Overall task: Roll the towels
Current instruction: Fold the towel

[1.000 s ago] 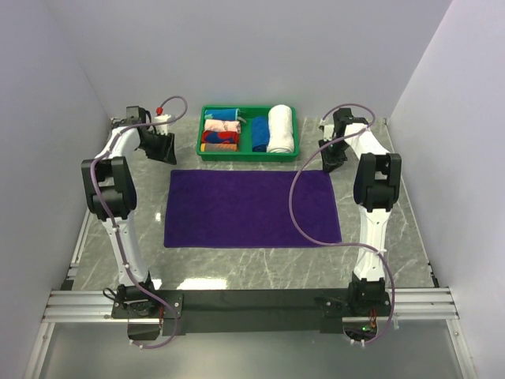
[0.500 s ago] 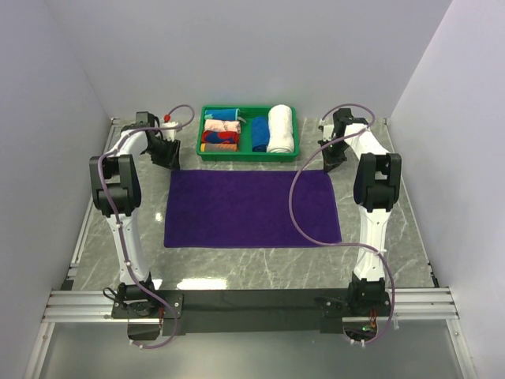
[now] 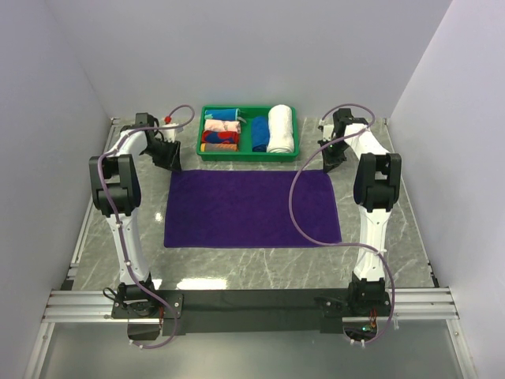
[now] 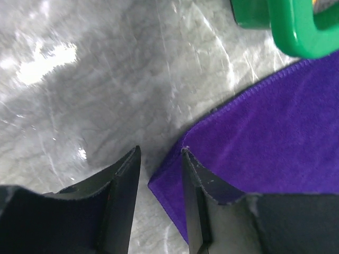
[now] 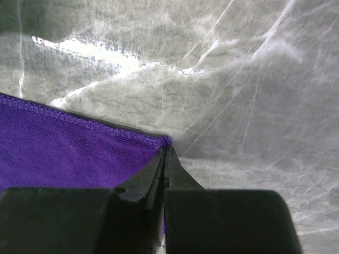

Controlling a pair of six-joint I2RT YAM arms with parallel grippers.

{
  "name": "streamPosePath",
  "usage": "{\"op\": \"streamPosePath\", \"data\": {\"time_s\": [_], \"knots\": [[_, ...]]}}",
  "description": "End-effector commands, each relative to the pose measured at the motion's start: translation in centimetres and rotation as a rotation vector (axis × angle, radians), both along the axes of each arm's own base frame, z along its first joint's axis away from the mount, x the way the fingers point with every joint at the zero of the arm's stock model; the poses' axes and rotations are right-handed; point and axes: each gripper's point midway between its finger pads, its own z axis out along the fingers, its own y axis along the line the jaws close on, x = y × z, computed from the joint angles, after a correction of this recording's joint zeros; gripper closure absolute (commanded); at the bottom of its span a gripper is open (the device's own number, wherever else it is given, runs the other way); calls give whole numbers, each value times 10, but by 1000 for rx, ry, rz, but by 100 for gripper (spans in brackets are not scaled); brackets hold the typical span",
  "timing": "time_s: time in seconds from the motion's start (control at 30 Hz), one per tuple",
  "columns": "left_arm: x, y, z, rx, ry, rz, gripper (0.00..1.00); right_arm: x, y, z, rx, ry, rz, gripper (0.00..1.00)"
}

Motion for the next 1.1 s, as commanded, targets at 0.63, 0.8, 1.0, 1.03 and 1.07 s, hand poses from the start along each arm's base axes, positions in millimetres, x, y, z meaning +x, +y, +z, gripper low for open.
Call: {"op": "streamPosePath", "data": {"time_s": [0.63,0.8,1.0,1.03,1.07], "knots": [[-3,11,62,-83,-103,-24,99,1,6,64,50,-113,42,100],[-31,11,79,-85,-107,-79,99,-16,8,83,65,-130,82,100],[-76,11,78,-80,-77,-136,99,-48,9,90,73,-106,134,100],[-83,12,84,-71,-89,-142,99,-59,9,89,73,-95,142,100],[-97,11,77,-74,-56,-149,99,-65,9,90,72,-93,151,100]]}}
